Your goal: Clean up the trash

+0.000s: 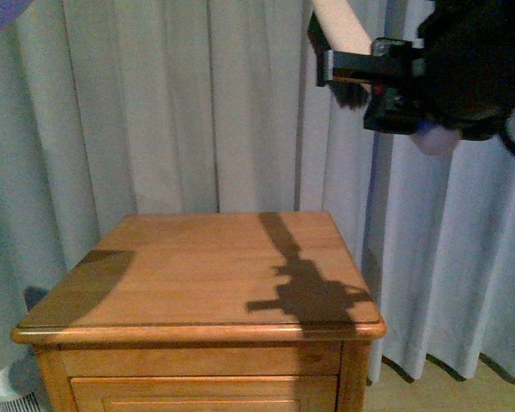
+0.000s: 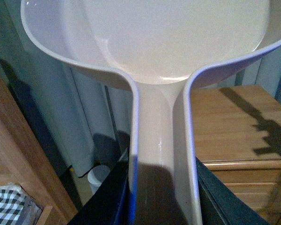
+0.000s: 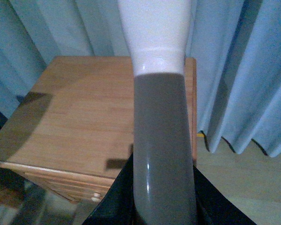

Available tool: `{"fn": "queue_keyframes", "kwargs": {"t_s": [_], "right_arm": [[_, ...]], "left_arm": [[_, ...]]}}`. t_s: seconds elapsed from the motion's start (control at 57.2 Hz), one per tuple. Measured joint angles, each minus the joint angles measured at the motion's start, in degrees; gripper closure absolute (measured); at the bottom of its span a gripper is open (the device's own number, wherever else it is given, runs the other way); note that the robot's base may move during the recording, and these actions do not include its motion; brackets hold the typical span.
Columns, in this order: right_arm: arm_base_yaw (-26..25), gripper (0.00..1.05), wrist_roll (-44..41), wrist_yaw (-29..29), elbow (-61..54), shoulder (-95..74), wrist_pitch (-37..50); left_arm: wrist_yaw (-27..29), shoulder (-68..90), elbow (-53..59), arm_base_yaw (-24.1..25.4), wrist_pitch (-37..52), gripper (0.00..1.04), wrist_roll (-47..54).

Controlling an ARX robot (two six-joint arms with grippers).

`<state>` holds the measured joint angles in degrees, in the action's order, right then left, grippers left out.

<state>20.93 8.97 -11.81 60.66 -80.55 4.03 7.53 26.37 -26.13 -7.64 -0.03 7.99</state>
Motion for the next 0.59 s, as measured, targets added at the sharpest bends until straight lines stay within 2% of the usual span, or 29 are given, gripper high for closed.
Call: {"fn": "queue_keyframes", "kwargs": {"t_s": [0.262,0.594], "right_arm": [[-2.14,0.85,-3.98,-5.29,-12.94,20.98,1.07],[-3.56,0.85,-3.39,-9.05,-22.60,40.35,-4.74]], "left_arm": [[0.00,0.00,0.00,0.00,0.00,0.77,0.00],[-0.02,0.00,0.00,0.00,0.00,0.77,0.00]]}}
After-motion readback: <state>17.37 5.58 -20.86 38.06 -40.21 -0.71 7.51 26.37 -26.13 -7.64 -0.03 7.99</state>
